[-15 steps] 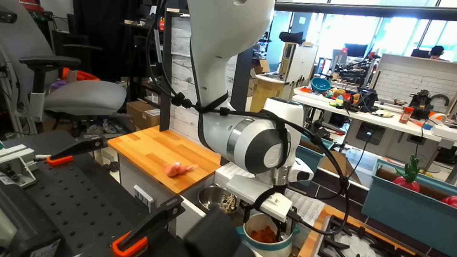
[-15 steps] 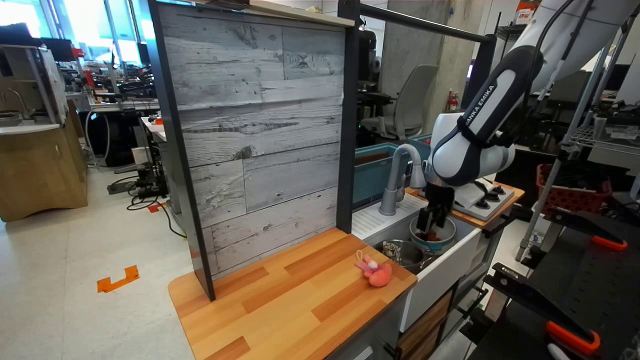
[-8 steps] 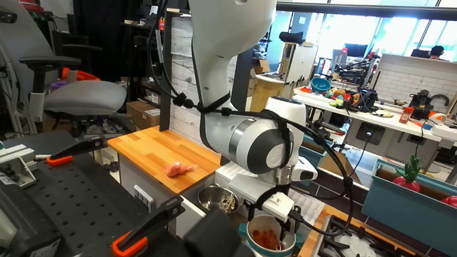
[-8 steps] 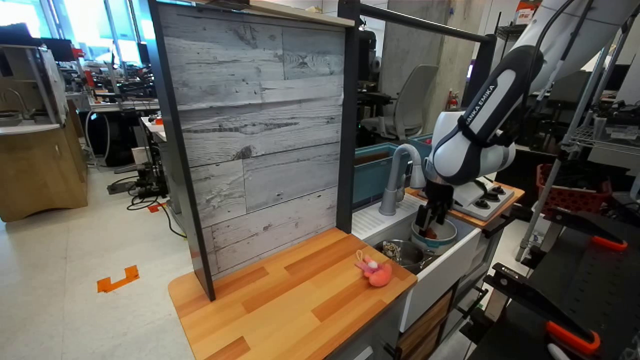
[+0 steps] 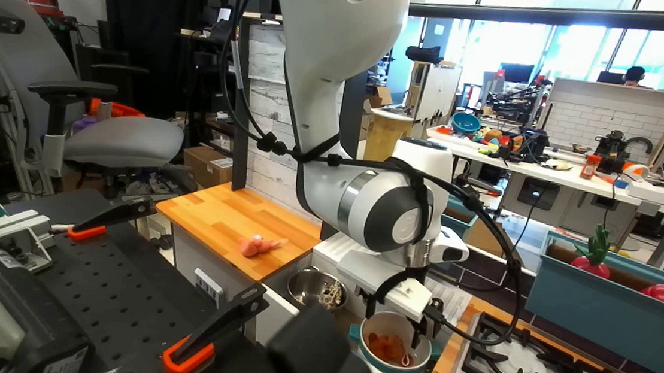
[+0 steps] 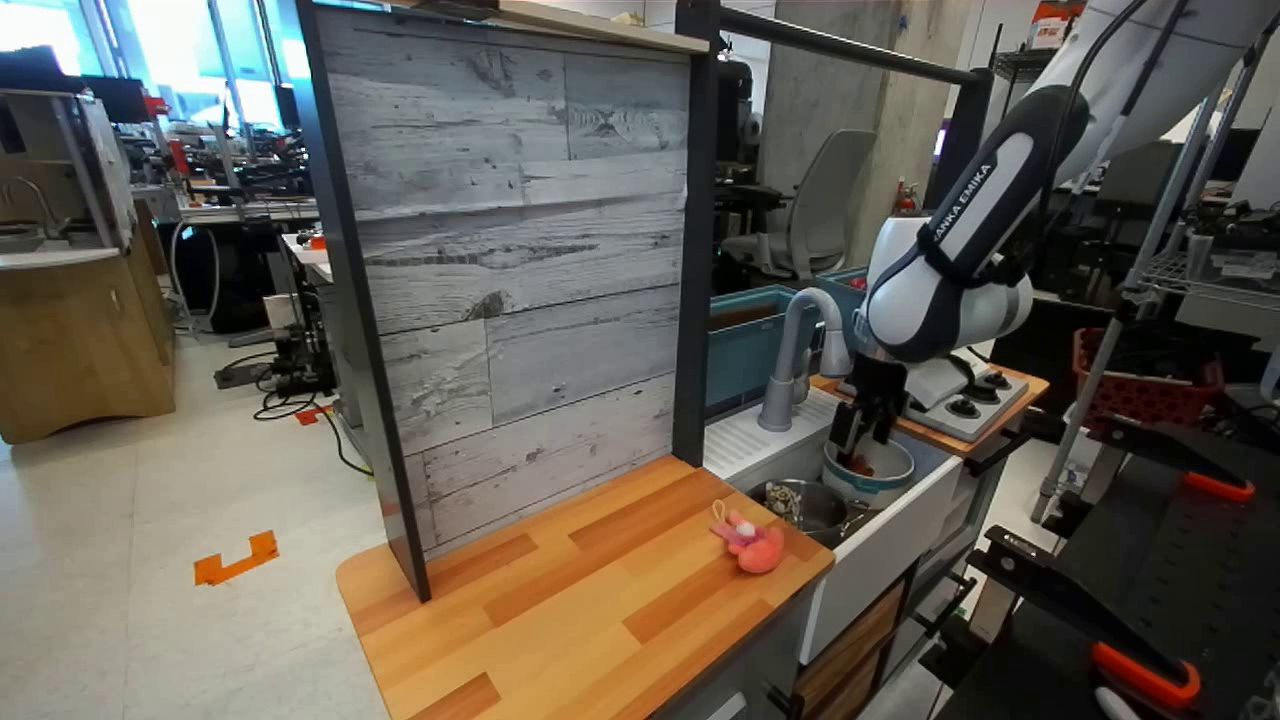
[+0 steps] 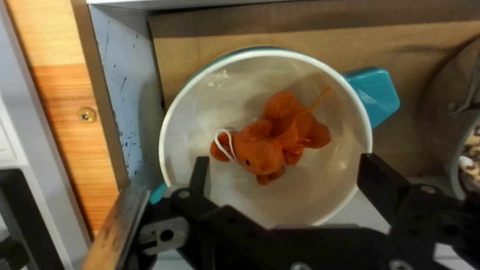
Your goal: Remove the doll from the white pot
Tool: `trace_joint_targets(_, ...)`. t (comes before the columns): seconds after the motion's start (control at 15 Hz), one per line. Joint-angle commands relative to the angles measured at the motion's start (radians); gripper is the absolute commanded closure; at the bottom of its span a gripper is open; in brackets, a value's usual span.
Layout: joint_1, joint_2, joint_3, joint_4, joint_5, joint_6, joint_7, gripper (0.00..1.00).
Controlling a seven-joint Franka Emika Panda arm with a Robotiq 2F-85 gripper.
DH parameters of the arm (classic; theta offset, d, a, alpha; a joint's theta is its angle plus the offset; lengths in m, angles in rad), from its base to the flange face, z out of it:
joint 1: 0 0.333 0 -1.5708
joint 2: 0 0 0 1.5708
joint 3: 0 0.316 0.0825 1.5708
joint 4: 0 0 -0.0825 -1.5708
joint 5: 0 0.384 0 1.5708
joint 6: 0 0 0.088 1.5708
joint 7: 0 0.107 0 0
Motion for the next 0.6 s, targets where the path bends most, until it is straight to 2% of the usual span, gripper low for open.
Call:
trace_joint_targets(0.0,-0.03,-0.017,0.03,-0.014,0.034,0.014,-0.017,0.0)
trace_joint_targets(0.53,-0.012,0.014,-0.014,0.016,0.039,-0.006,0.024,0.0)
